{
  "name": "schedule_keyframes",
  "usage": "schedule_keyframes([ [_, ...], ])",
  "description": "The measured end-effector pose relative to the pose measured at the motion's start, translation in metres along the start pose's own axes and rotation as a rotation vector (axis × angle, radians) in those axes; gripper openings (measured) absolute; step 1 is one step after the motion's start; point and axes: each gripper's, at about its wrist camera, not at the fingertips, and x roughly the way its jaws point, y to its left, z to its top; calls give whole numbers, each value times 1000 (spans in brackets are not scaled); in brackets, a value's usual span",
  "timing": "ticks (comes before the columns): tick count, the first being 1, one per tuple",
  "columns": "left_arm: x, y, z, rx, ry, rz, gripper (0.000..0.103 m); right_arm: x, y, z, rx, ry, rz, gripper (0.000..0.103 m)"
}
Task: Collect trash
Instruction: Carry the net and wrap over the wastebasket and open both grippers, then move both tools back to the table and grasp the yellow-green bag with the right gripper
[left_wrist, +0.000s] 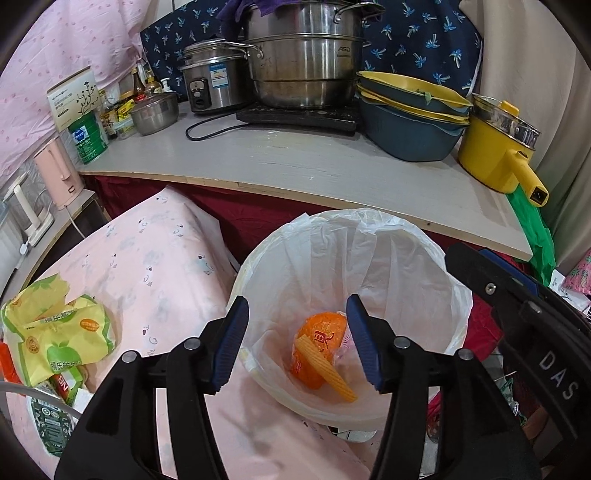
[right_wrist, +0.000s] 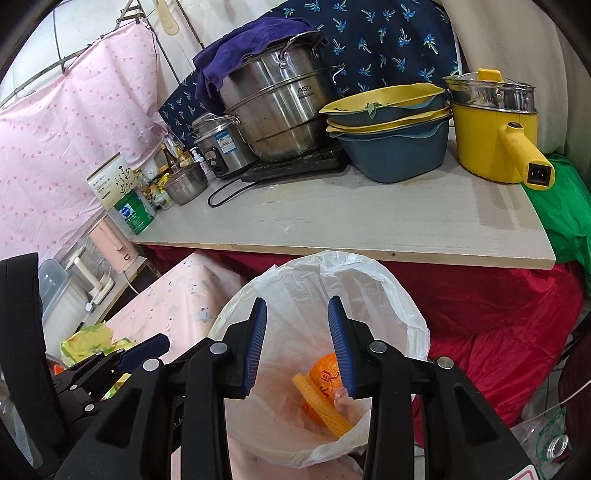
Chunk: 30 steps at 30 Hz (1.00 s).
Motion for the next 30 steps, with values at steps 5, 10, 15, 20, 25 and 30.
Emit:
schedule_keyframes([
  [5, -13, 12, -1, -21, -16, 13, 52, -7, 11, 0, -14, -6, 10, 35],
  [10, -33, 31, -5, -50, -40, 33, 52, -17, 32, -2, -46, -13, 29, 36],
  [15, -54, 55, -14, -84, -60, 61, 54, -27, 56, -7, -80, -16, 56, 41],
  [20, -73, 88, -29, -122, -65, 108, 56, -31, 88, -17, -127, -6, 90, 42],
  [25, -88, 126, -47, -165, -62, 157, 56, -34, 122, -30, -168, 9, 130, 43],
  [30, -103, 168, -68, -224, -55, 205, 57, -35, 157, -45, -214, 31, 169, 43],
])
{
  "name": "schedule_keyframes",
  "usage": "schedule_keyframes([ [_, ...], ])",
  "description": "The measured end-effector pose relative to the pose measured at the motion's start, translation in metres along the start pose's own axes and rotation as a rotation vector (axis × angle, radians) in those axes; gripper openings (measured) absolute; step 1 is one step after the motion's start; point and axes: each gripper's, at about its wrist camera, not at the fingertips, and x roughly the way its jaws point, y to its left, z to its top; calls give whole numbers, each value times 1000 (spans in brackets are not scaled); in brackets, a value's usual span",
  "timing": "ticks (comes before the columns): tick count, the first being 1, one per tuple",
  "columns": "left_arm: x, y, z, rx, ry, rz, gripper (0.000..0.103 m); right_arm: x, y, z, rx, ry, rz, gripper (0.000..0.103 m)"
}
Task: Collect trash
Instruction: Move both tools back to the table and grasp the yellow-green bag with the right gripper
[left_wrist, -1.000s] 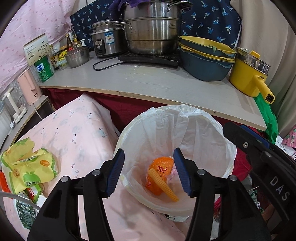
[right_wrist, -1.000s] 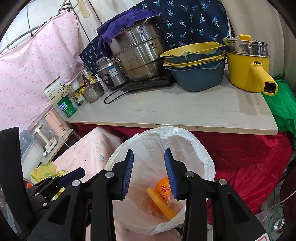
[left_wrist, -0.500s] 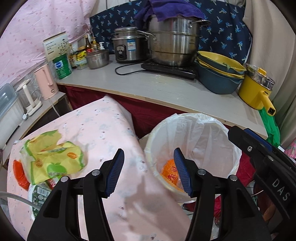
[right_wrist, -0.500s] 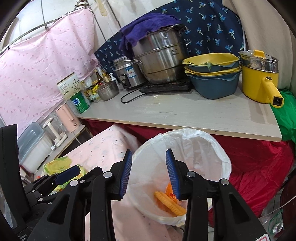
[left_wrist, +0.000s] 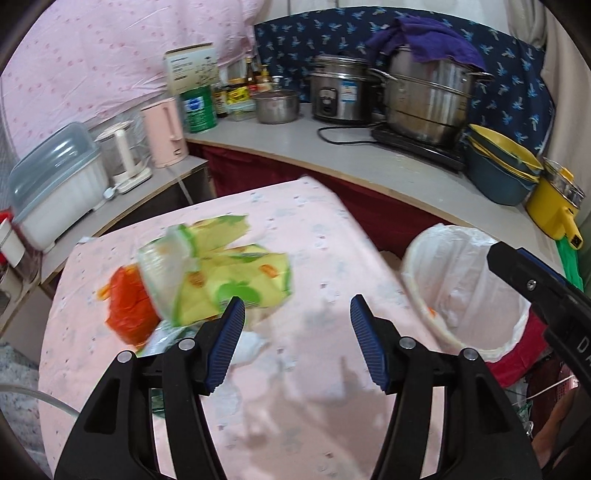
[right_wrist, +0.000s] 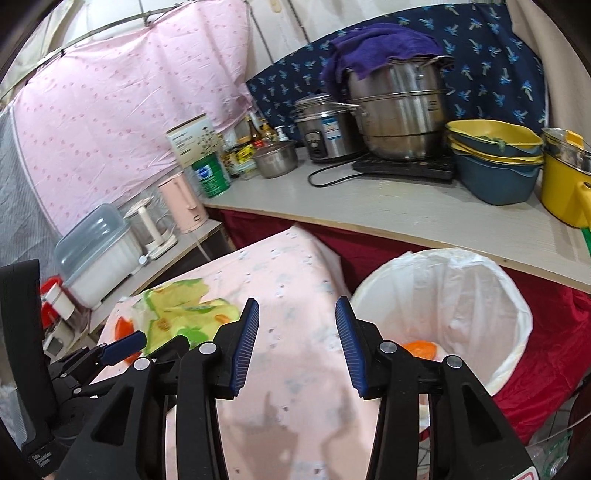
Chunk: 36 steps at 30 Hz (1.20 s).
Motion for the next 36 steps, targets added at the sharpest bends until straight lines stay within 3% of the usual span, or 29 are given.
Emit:
schedule_keyframes([
  [10, -12, 80, -26, -75, 11, 76, 62, 13, 68, -12, -68, 43, 79, 47],
  [16, -16, 118, -40, -107, 19, 101, 73, 30, 104, -20, -97, 84, 121, 47],
  [29, -8, 168, -58, -139, 48, 107, 81, 83, 164, -35, -136, 165, 154, 47],
  [36, 2, 180, -64, -139, 59, 92, 85, 116, 177, -38, -125, 198, 143, 47],
])
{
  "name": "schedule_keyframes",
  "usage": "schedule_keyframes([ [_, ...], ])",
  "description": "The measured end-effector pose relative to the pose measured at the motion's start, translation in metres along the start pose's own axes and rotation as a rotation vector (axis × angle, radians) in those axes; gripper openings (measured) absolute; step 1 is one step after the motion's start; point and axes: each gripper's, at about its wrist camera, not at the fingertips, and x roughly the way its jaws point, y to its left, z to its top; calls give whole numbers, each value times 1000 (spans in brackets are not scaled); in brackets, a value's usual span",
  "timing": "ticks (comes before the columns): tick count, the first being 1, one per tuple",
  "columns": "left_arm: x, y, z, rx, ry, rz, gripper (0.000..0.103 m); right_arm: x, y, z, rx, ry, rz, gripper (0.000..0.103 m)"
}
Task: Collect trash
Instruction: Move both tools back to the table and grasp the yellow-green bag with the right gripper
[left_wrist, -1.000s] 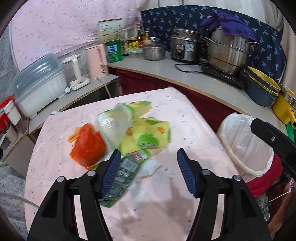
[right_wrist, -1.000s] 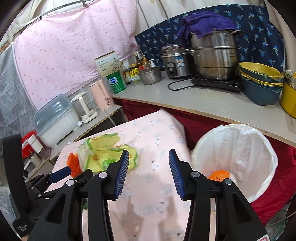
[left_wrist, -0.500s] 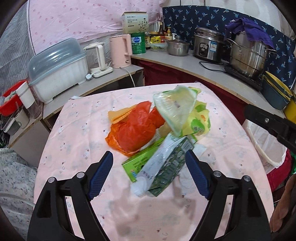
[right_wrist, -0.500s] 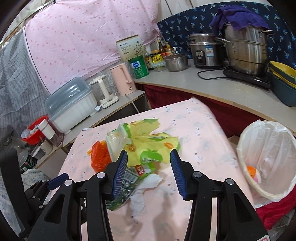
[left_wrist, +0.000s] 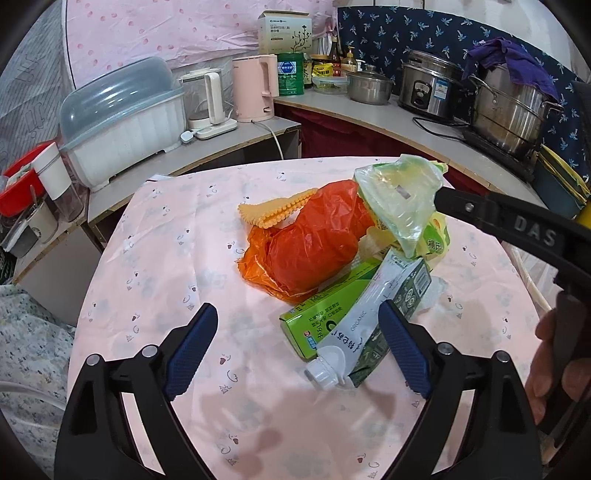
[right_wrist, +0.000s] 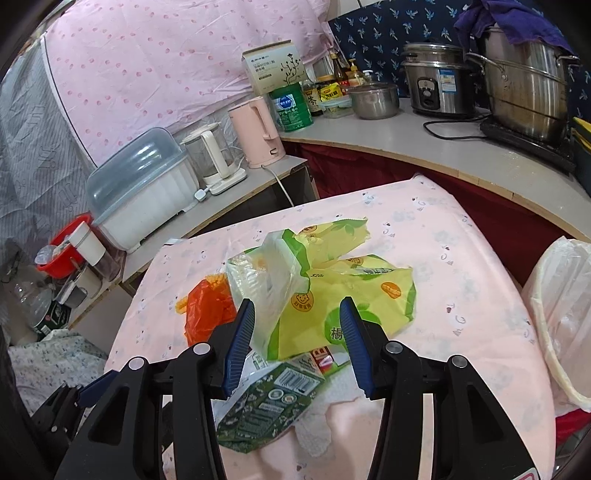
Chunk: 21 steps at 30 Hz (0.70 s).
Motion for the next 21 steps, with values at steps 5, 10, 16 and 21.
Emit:
schedule_keyframes([
  [5, 12, -1, -1, 14, 18, -25, 85, 21, -1, 4, 14, 27, -6, 44],
  [10, 20, -11, -1, 44, 28, -60, 85, 29, -1, 4, -3, 39, 0, 8],
  [16, 31, -30, 0, 84, 39, -98, 84, 11, -14, 5, 11, -3, -3, 4],
  [21, 43, -46, 1, 115, 51, -121, 84, -6, -30, 7, 27, -28, -11, 4],
])
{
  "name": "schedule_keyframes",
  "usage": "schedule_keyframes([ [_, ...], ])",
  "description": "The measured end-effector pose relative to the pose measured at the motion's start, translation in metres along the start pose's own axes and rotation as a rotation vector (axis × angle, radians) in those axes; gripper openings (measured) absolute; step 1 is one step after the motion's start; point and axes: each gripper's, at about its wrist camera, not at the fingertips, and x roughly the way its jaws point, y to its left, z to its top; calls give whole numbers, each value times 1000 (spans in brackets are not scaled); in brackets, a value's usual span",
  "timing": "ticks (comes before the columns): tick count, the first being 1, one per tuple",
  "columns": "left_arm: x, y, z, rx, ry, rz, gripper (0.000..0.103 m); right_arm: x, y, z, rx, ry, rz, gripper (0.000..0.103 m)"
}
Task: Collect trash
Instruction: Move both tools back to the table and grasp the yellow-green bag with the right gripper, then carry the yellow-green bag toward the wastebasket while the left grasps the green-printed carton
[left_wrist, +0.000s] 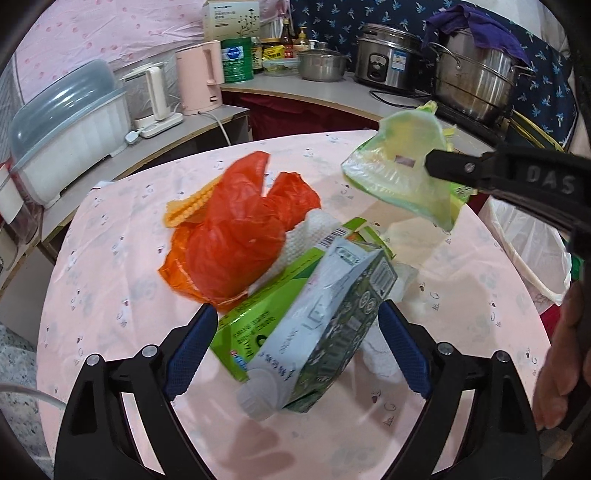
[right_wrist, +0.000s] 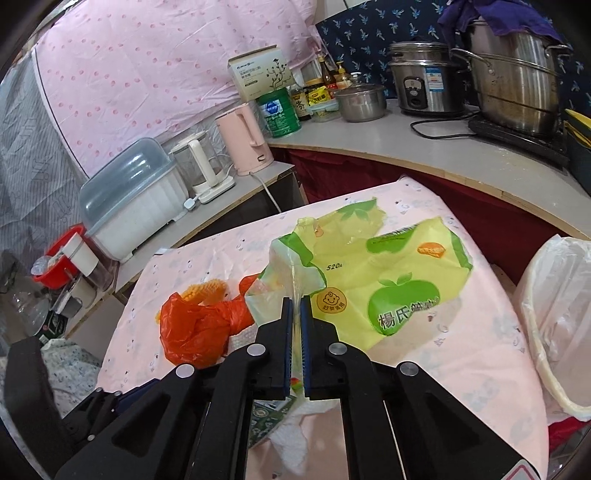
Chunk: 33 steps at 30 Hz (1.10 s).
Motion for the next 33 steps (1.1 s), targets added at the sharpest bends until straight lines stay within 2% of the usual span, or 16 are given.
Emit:
schedule_keyframes([
  [4, 11, -9, 1, 19, 20, -12, 83, -11, -14, -1, 16, -10, -11, 4],
  [6, 15, -13, -1, 22, 37, -25, 74, -16, -21, -2, 25, -14, -18, 4],
  [10, 13, -25, -7, 42, 29, -5, 65, -24, -34, -7, 44, -18, -27, 4],
  [15, 1, -38, -10, 32, 26, -31, 50, -33, -49, -14, 65, -16, -39, 4],
  [18, -6, -52, -15, 52, 21, -47, 50, -40, -57, -19, 75, -17, -42, 4],
  [22, -7, -68, -27, 61, 69, -117, 50, -51, -65, -25, 84, -20, -46, 4],
  [25, 0, -79, -35, 80, 86, -73, 50, -58, -71, -30, 88, -23, -50, 4],
  [29, 7, -79, -34, 56, 101, -49, 49, -68, -77, -35, 87, -27, -56, 4],
  [31, 8, -80, -33, 53, 101, -39, 43, -73, -80, -37, 85, -29, -59, 4],
  [32, 9, -81, -32, 53, 104, -40, 35, -76, -81, -39, 86, -30, -59, 4],
  [33, 7, -83, -31, 56, 103, -34, 31, -78, -82, -39, 86, -32, -60, 4],
])
